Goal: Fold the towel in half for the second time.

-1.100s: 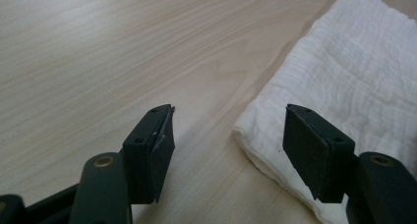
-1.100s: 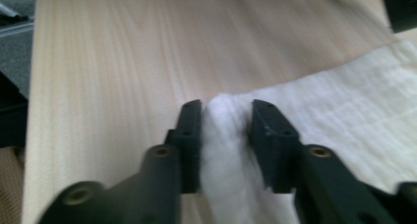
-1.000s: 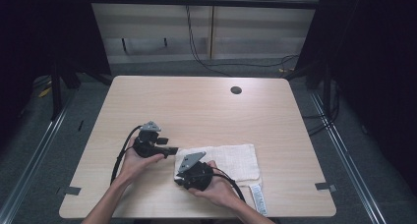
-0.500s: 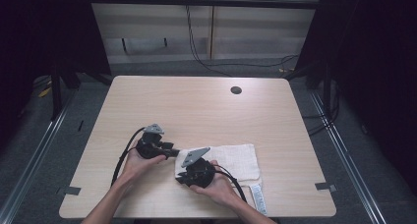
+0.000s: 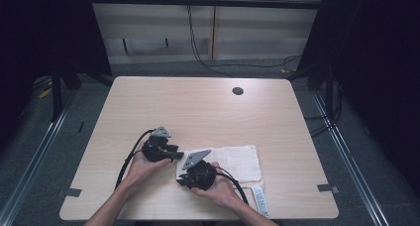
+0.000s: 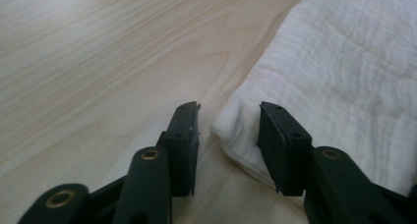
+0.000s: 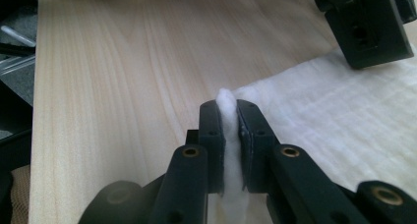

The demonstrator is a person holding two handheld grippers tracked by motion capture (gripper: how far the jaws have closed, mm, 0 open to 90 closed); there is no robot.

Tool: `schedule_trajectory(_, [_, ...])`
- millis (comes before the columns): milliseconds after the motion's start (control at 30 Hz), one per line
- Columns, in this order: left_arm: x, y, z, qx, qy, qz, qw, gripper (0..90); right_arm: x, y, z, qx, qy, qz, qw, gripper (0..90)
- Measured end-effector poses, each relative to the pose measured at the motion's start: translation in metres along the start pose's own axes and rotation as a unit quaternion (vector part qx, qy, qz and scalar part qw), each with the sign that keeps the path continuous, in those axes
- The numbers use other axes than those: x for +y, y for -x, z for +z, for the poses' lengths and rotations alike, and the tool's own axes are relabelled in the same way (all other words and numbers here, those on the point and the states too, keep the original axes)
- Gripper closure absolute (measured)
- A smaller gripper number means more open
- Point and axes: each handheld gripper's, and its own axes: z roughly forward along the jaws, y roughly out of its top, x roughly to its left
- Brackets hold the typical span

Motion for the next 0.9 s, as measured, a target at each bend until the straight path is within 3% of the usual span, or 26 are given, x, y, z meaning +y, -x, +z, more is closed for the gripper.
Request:
schedule_trajectory(133, [0.001, 0.007, 0.003, -0.011, -0.009, 0.017, 0.9998, 72.2, 0.000, -0.001, 0.000, 0.005, -0.001, 0.005, 1.0000, 82.1])
schedule_trajectory(200, [0.001, 0.008, 0.003, -0.014, -0.011, 0.017, 0.9997, 81.4, 0.000, -0.001, -0.001, 0.003, -0.002, 0.005, 1.0000, 82.1])
schedule_trajectory(267, [0.001, 0.007, 0.003, -0.021, -0.011, 0.013, 0.9996, 84.3, 0.000, -0.001, -0.001, 0.003, -0.003, 0.006, 1.0000, 82.1])
schedule_trajectory(467, [0.000, 0.003, -0.001, -0.043, 0.001, -0.015, 0.9989, 85.2, 0.002, -0.001, -0.004, 0.011, -0.012, -0.001, 0.9999, 82.4])
schedule_trajectory(633, [0.002, 0.002, -0.008, -0.044, 0.019, -0.018, 0.9987, 85.2, 0.004, 0.000, -0.009, 0.013, 0.002, 0.013, 0.9998, 82.6])
schedule_trajectory(900, [0.005, -0.003, -0.018, -0.059, 0.038, -0.044, 0.9966, 85.6, 0.009, 0.000, -0.021, 0.020, 0.025, 0.023, 0.9992, 82.7])
